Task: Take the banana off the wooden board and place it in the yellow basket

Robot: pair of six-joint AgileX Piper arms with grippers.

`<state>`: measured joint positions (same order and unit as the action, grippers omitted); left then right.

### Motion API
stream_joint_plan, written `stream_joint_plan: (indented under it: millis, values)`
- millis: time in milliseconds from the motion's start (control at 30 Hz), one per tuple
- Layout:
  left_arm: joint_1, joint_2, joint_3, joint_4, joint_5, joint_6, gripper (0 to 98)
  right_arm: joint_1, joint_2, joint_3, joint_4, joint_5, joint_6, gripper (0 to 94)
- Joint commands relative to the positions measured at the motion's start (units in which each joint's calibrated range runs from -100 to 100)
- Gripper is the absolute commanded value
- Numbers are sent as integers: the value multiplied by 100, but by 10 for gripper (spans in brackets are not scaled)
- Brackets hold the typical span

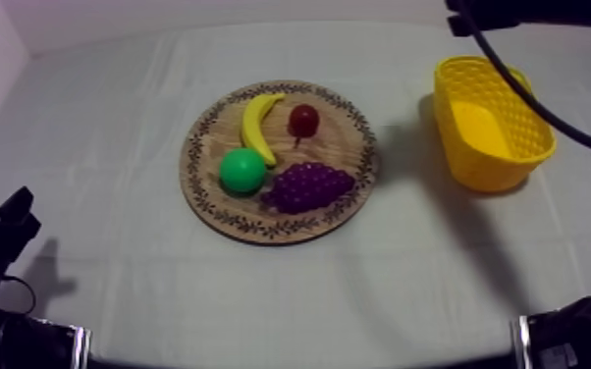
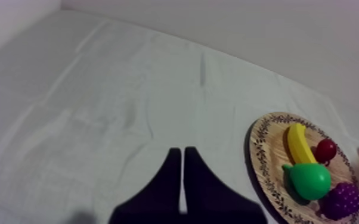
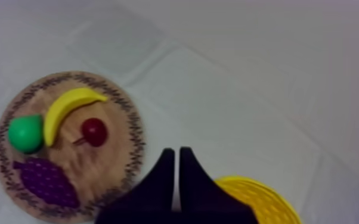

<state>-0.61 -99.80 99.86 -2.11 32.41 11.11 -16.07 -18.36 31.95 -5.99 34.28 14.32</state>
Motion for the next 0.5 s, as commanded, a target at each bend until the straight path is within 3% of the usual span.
stream_joint_plan:
  millis: [0, 133, 467]
  values:
    - [0, -3, 3, -2, 0, 0, 1, -406, 93, -130, 283, 195, -520, 13]
    - [0, -3, 3, -2, 0, 3, 1, -847, 299, -355, 694, 566, -1114, 15]
    - [0, -3, 3, -2, 0, 0, 1, -1778, 1007, -1058, 1408, 1317, -2505, 18]
